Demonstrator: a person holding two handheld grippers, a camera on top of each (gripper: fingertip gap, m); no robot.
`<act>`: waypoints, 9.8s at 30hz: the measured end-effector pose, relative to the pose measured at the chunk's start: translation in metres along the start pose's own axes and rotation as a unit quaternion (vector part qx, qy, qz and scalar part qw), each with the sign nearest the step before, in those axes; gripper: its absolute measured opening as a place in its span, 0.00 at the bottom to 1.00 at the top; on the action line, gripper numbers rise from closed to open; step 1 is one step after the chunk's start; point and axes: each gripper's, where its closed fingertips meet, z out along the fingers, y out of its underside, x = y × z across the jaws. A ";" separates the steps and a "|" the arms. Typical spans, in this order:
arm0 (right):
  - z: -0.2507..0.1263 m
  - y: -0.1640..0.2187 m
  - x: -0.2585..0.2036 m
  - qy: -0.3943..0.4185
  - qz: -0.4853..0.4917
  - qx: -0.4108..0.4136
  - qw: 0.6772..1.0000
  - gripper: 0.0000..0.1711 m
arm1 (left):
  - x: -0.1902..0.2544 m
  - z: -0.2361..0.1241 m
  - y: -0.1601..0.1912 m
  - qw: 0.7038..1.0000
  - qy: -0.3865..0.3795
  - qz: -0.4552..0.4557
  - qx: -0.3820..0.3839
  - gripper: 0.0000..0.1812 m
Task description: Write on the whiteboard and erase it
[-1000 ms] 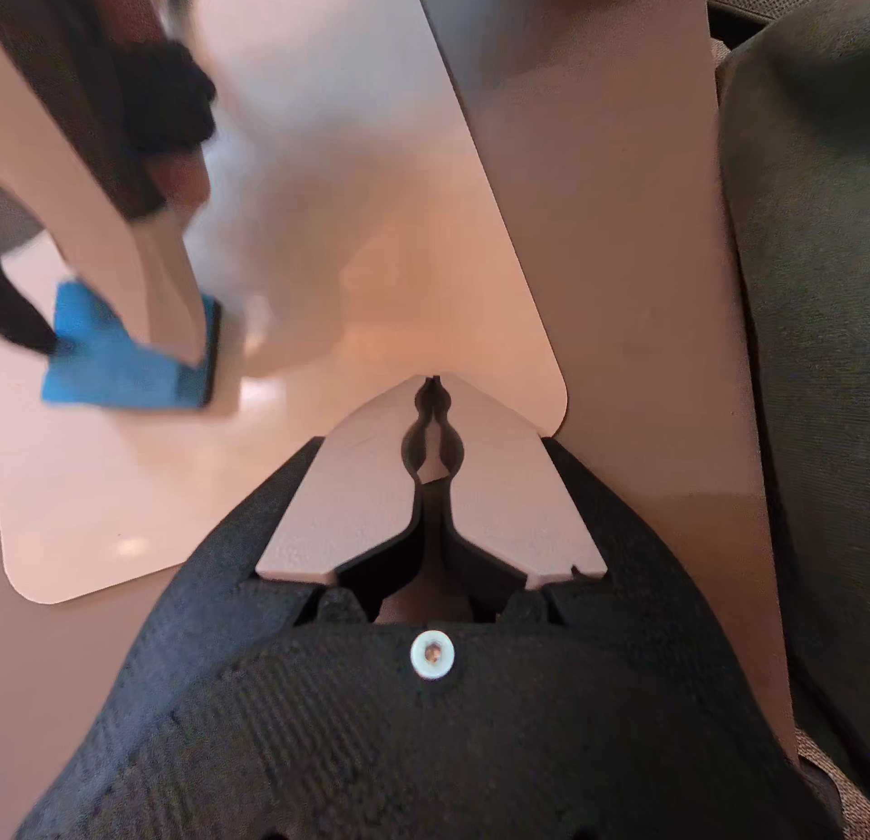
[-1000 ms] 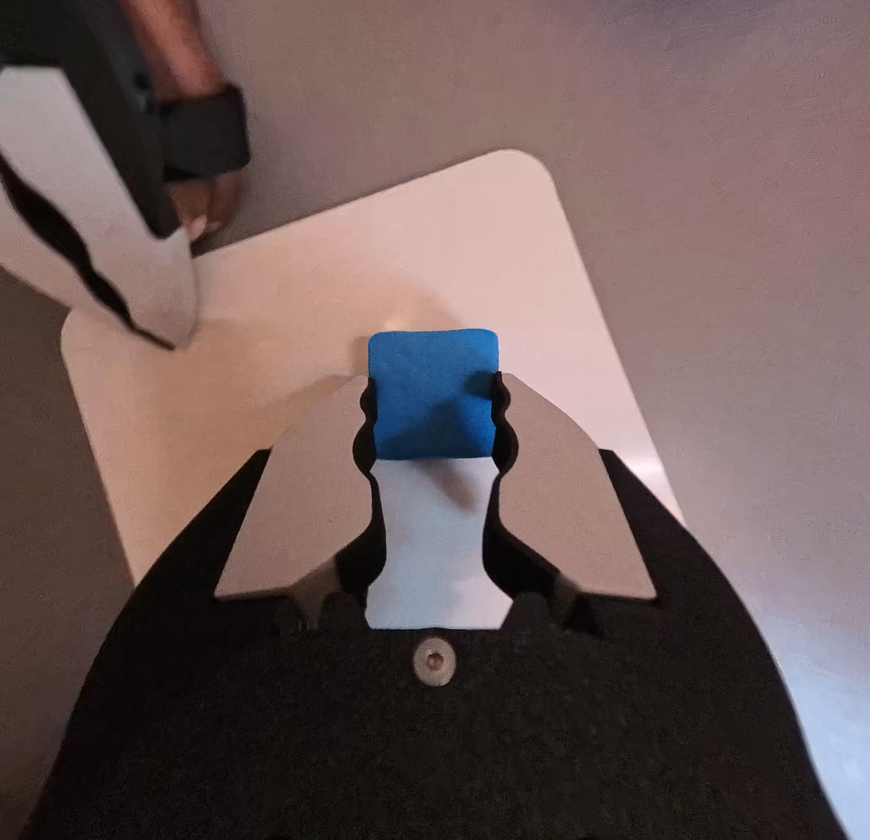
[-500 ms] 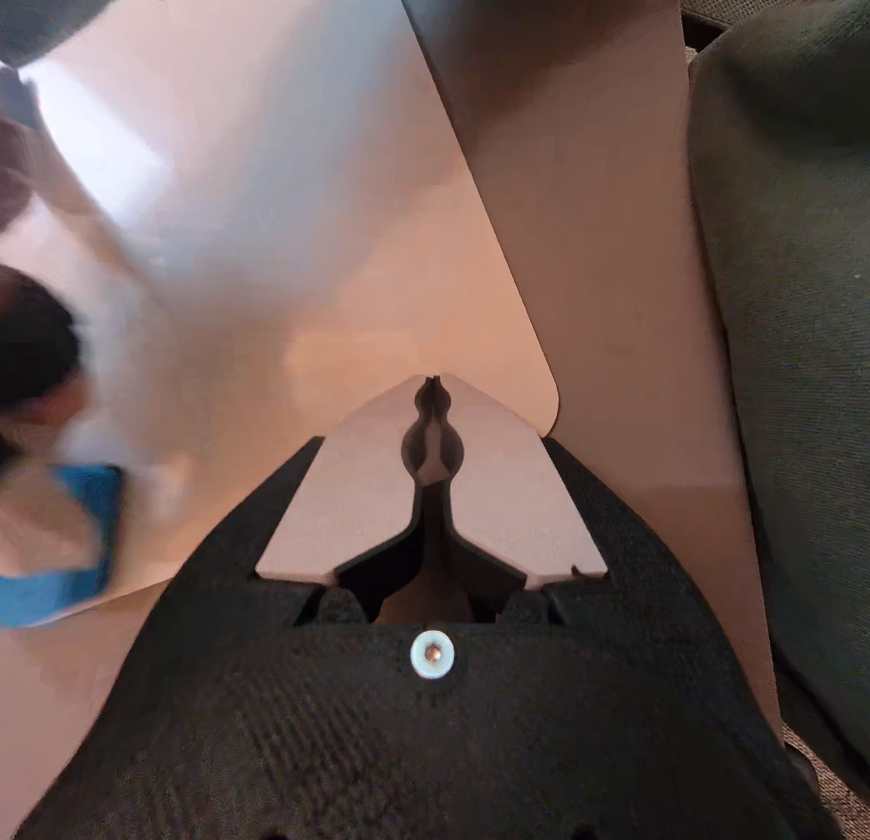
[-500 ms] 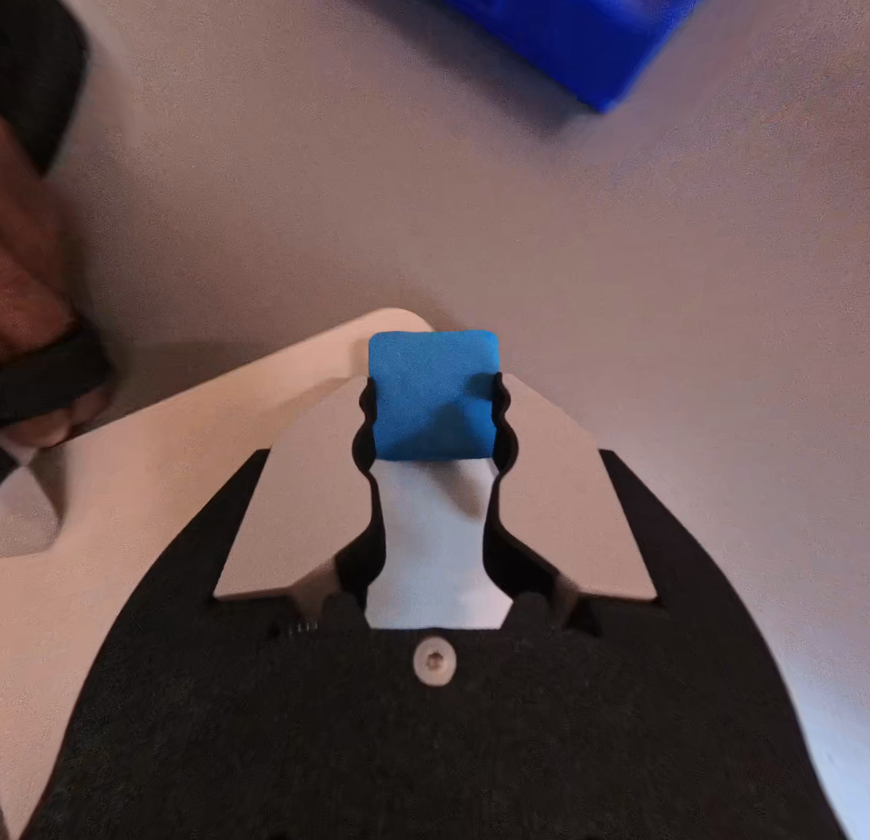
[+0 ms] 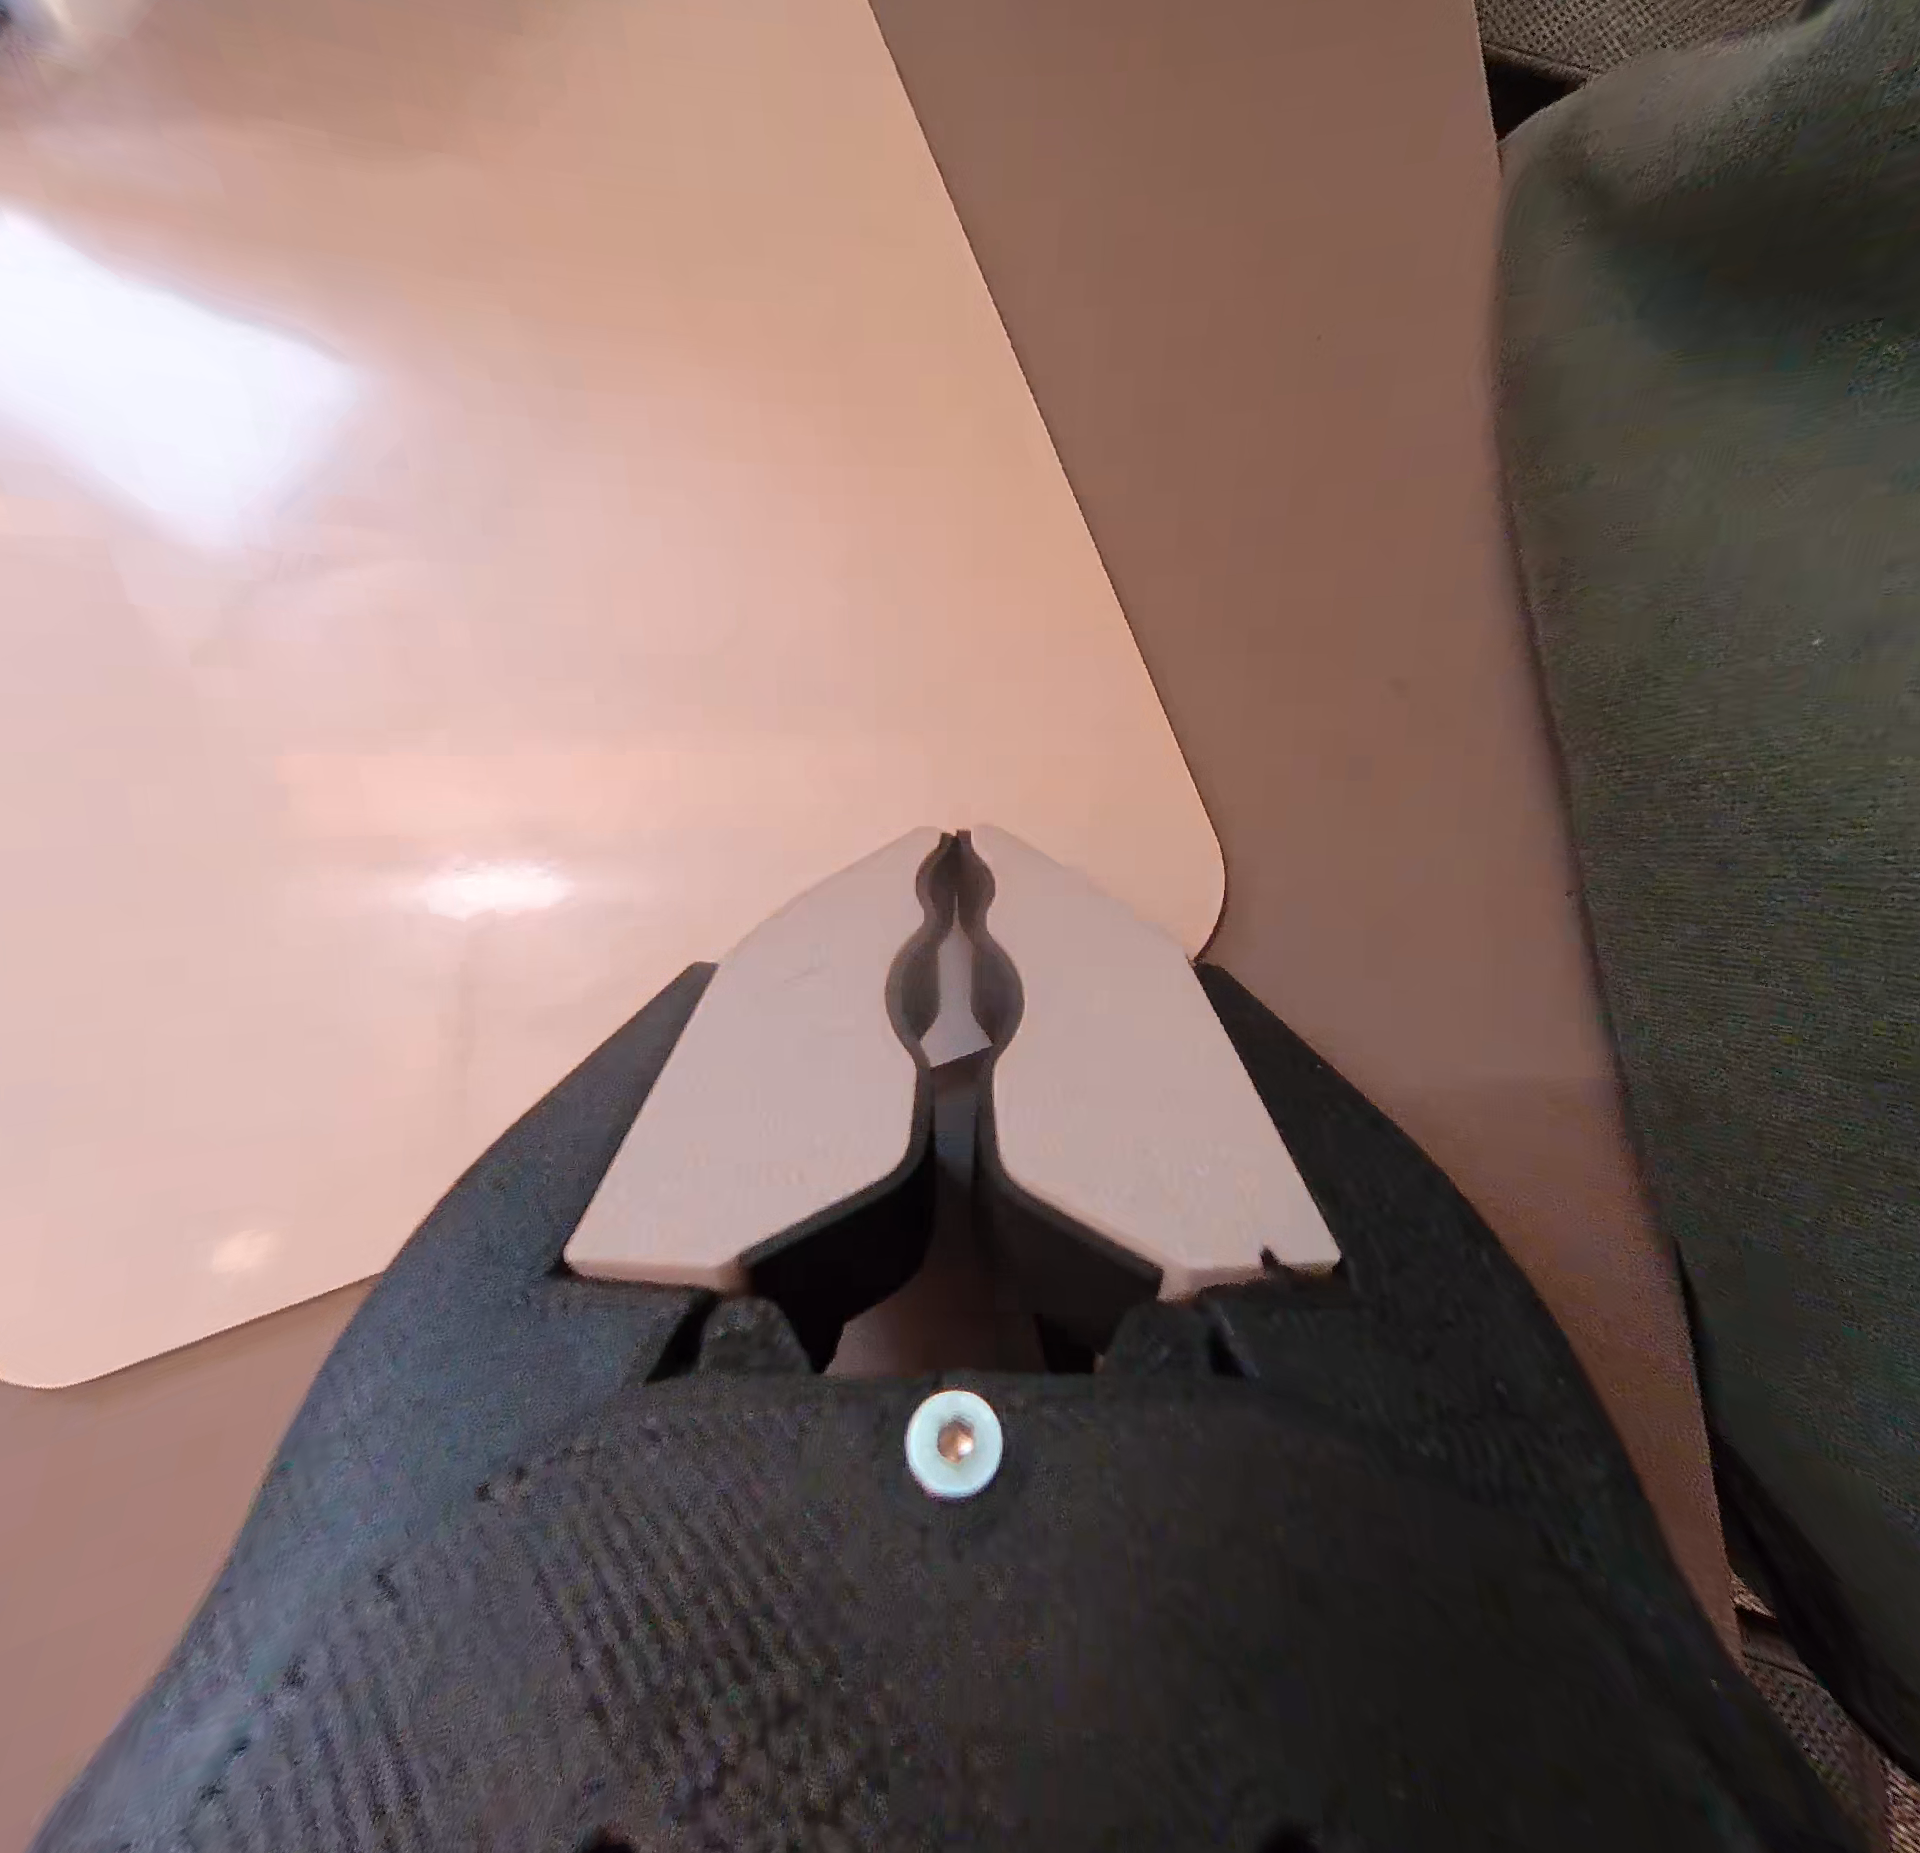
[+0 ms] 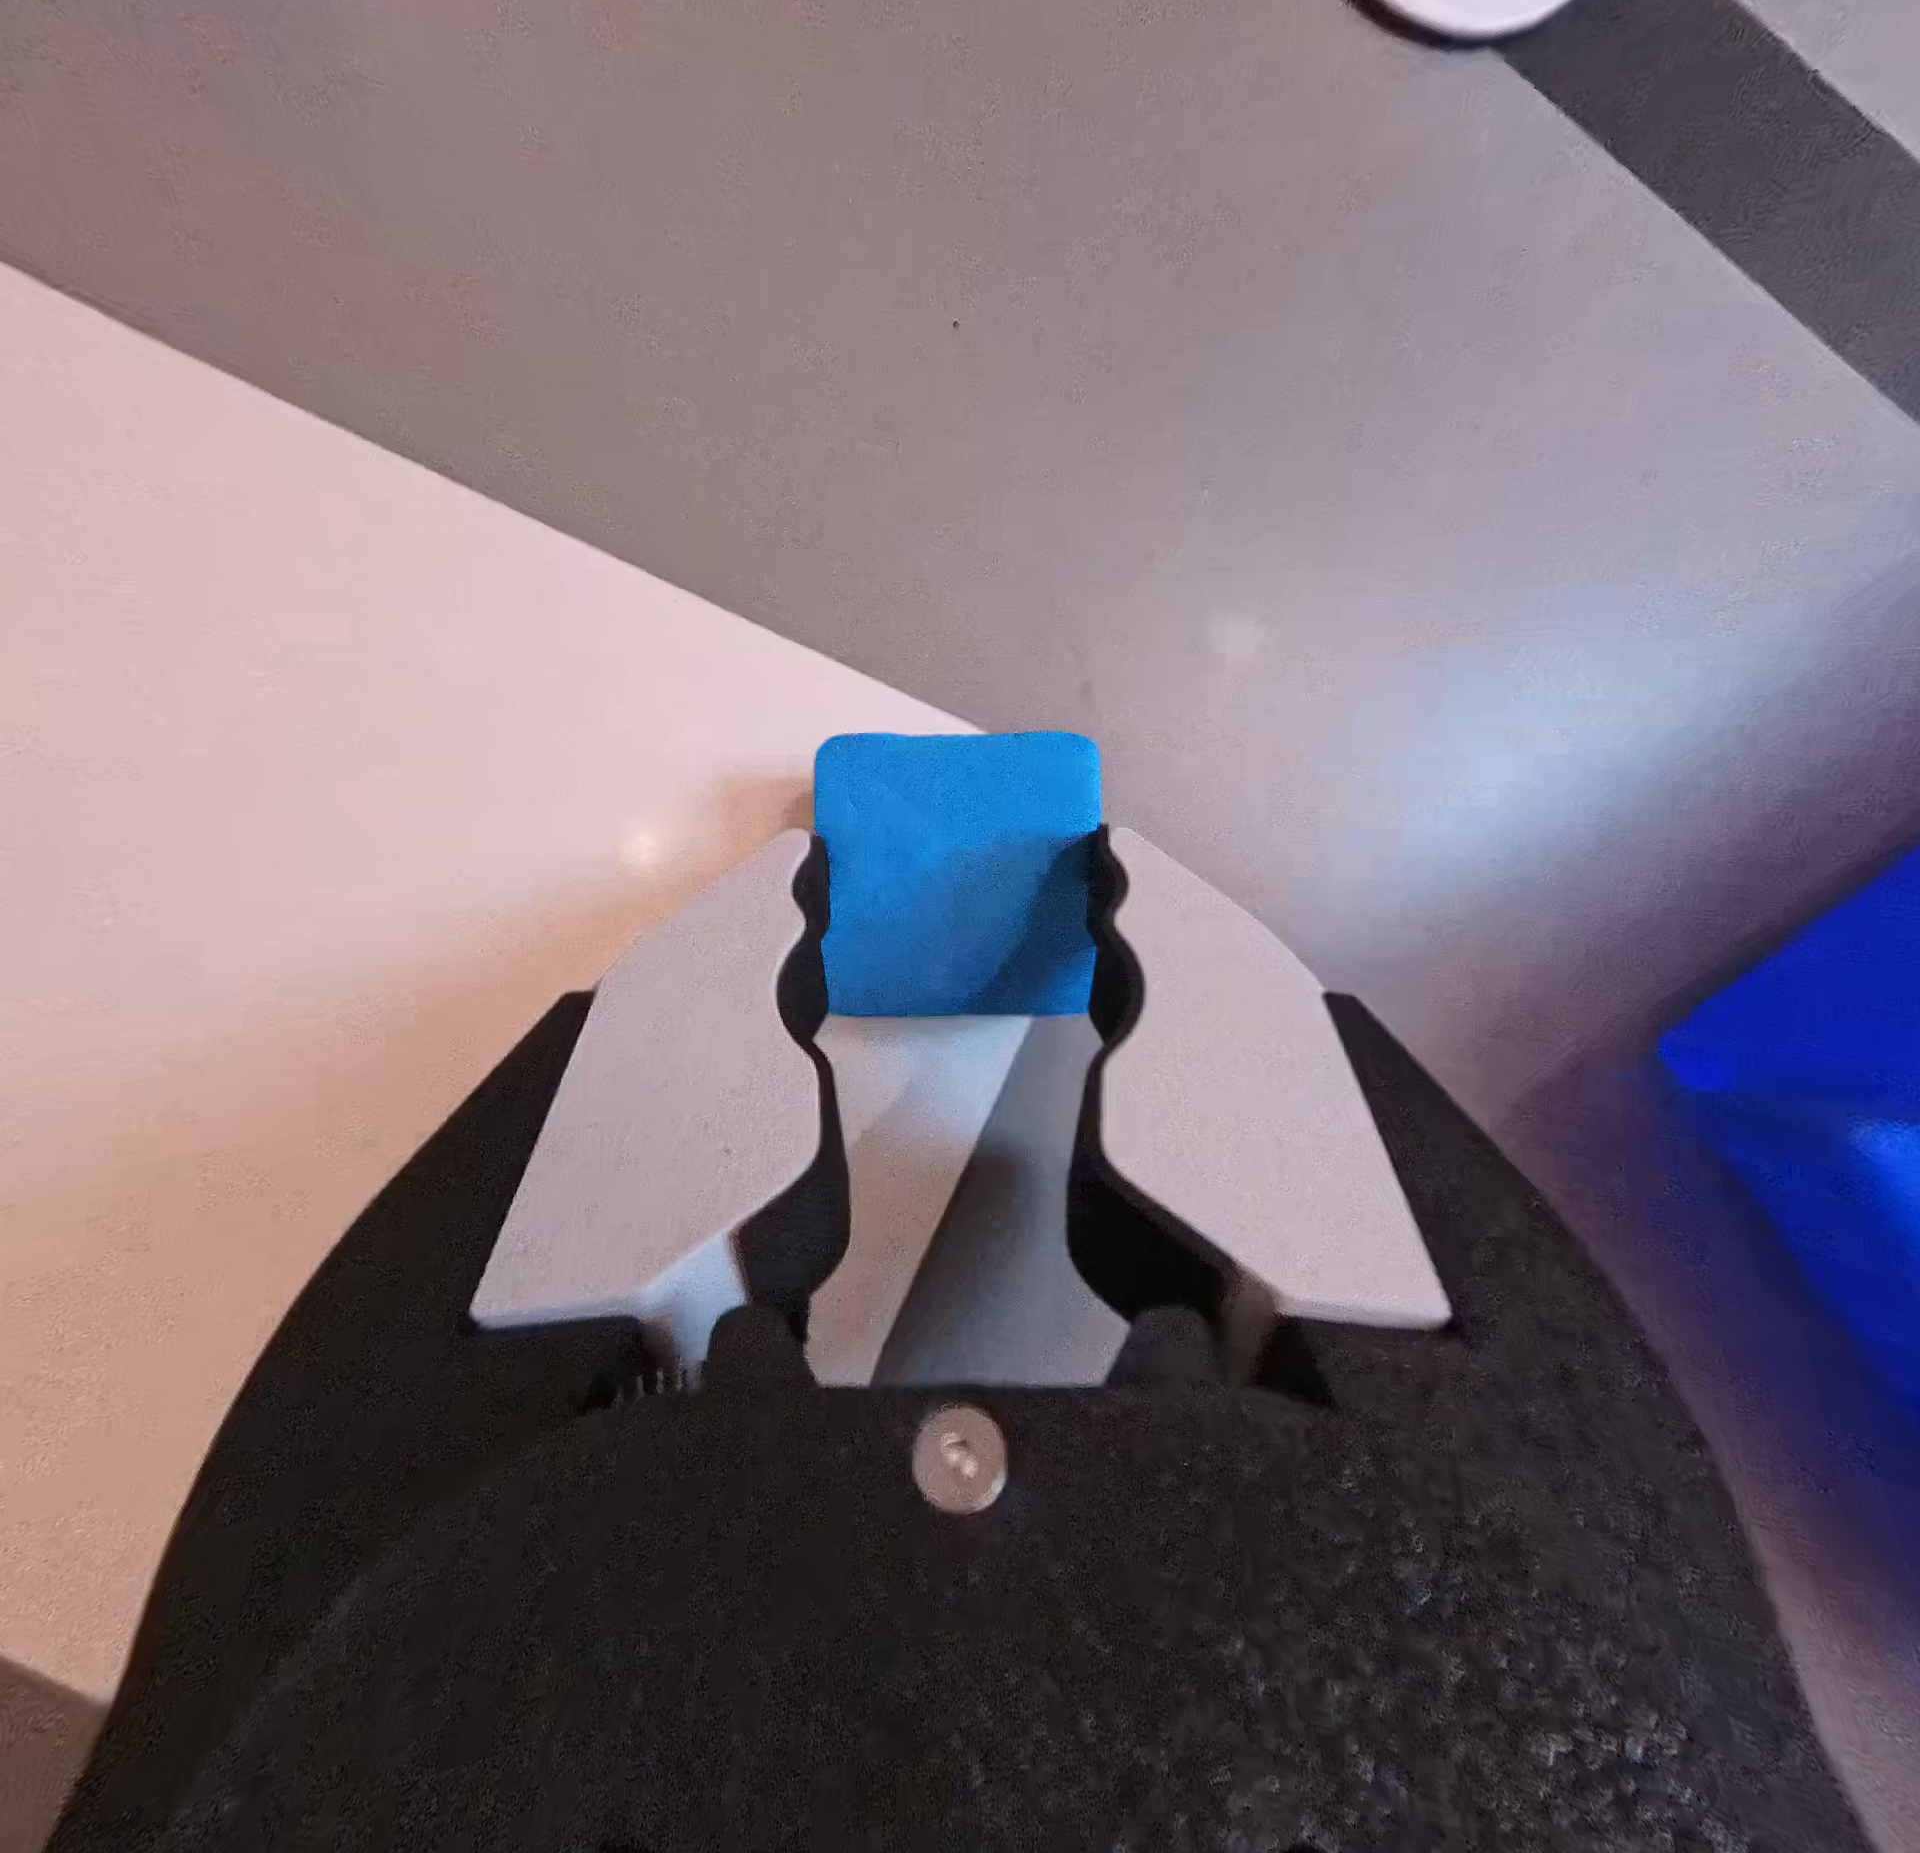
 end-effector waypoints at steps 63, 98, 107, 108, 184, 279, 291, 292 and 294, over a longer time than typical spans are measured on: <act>0.015 -0.054 0.044 0.042 0.022 0.106 0.993 0.29 | 0.003 0.003 -0.002 1.000 0.009 -0.002 0.005 0.00; -0.075 0.067 0.168 0.253 -0.019 0.070 0.965 0.39 | -0.114 -0.073 -0.011 0.949 -0.207 -0.119 0.205 0.17; -0.026 -0.009 0.079 0.127 0.086 0.126 0.980 0.44 | -0.111 -0.062 -0.007 0.955 -0.205 -0.110 0.184 0.17; -0.019 -0.009 0.086 0.146 0.109 0.127 0.975 0.46 | -0.111 -0.062 -0.008 0.955 -0.204 -0.111 0.185 0.17; -0.098 0.046 0.188 0.201 0.095 0.216 0.951 0.43 | -0.098 -0.050 -0.005 0.968 -0.162 -0.089 0.168 0.12; -0.171 0.054 -0.087 0.044 -0.085 0.365 0.926 0.26 | -0.086 -0.182 -0.104 0.874 -0.464 0.143 -0.031 0.17; -0.252 0.086 -0.100 0.070 -0.023 0.435 0.897 0.28 | 0.005 0.001 -0.135 0.921 -0.237 0.306 -0.036 0.17; -0.261 0.085 -0.107 0.072 -0.029 0.444 0.892 0.28 | 0.007 0.008 -0.135 0.917 -0.236 0.318 -0.043 0.17; -0.276 0.080 -0.121 0.070 -0.041 0.460 0.884 0.29 | 0.010 0.019 -0.140 0.913 -0.231 0.332 -0.045 0.17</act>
